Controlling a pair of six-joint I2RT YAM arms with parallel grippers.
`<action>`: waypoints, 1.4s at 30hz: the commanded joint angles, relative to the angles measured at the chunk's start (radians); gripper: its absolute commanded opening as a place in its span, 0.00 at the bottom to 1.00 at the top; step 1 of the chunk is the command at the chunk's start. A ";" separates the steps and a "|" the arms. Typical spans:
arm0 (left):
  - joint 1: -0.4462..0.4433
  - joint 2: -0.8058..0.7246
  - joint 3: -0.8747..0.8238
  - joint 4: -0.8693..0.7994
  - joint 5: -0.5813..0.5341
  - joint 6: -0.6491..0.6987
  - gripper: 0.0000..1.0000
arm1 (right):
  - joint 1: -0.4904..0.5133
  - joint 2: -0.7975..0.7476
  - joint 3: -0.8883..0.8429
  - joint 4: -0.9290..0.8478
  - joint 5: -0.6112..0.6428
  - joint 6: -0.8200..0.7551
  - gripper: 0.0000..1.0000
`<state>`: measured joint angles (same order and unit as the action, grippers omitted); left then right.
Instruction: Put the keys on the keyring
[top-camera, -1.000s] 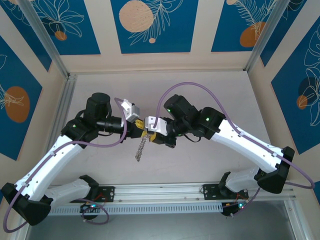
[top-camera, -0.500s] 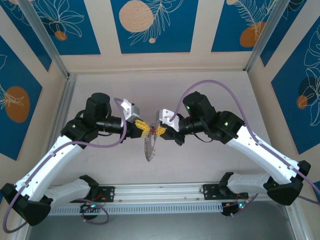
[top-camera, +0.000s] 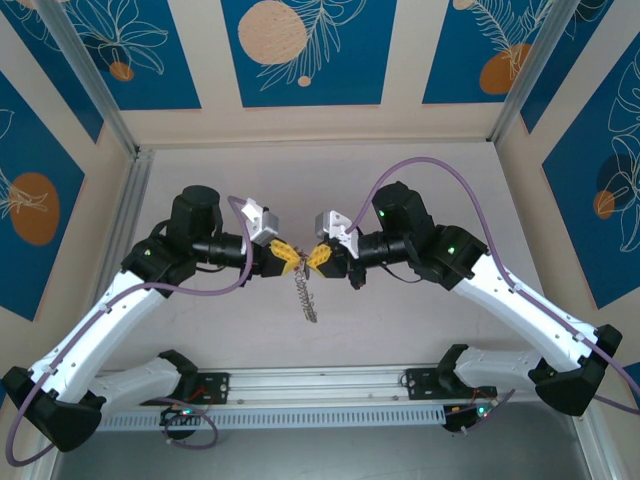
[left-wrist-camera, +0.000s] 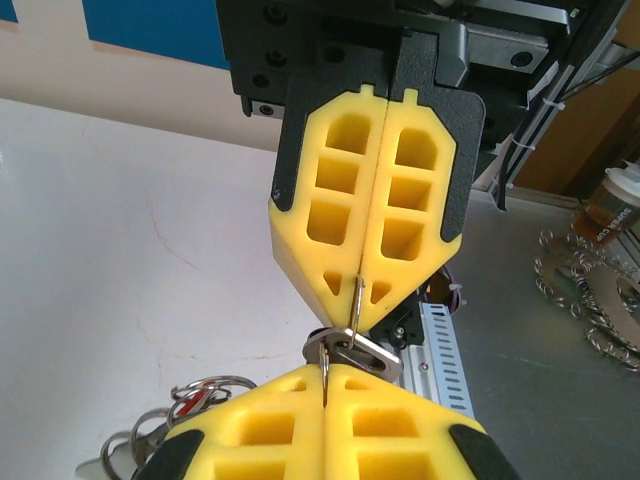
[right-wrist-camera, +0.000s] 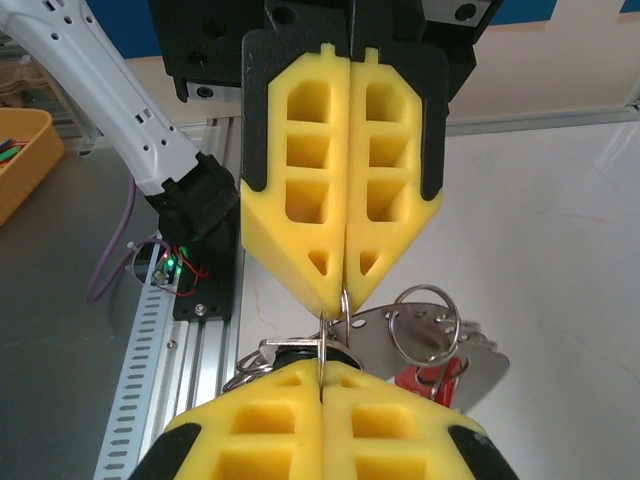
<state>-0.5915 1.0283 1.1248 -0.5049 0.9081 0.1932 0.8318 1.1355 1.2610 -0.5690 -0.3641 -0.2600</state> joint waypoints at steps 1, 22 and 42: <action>-0.010 -0.019 0.018 0.034 0.041 0.007 0.00 | -0.005 0.001 -0.014 0.023 -0.025 0.023 0.00; -0.010 -0.013 0.028 0.026 0.041 0.011 0.00 | -0.008 0.009 -0.012 -0.024 0.018 -0.010 0.00; -0.009 -0.018 0.028 0.027 0.037 0.008 0.00 | -0.020 -0.025 -0.042 0.013 0.011 0.018 0.00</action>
<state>-0.5915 1.0283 1.1248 -0.5049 0.9077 0.1932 0.8223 1.1362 1.2293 -0.5823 -0.3450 -0.2596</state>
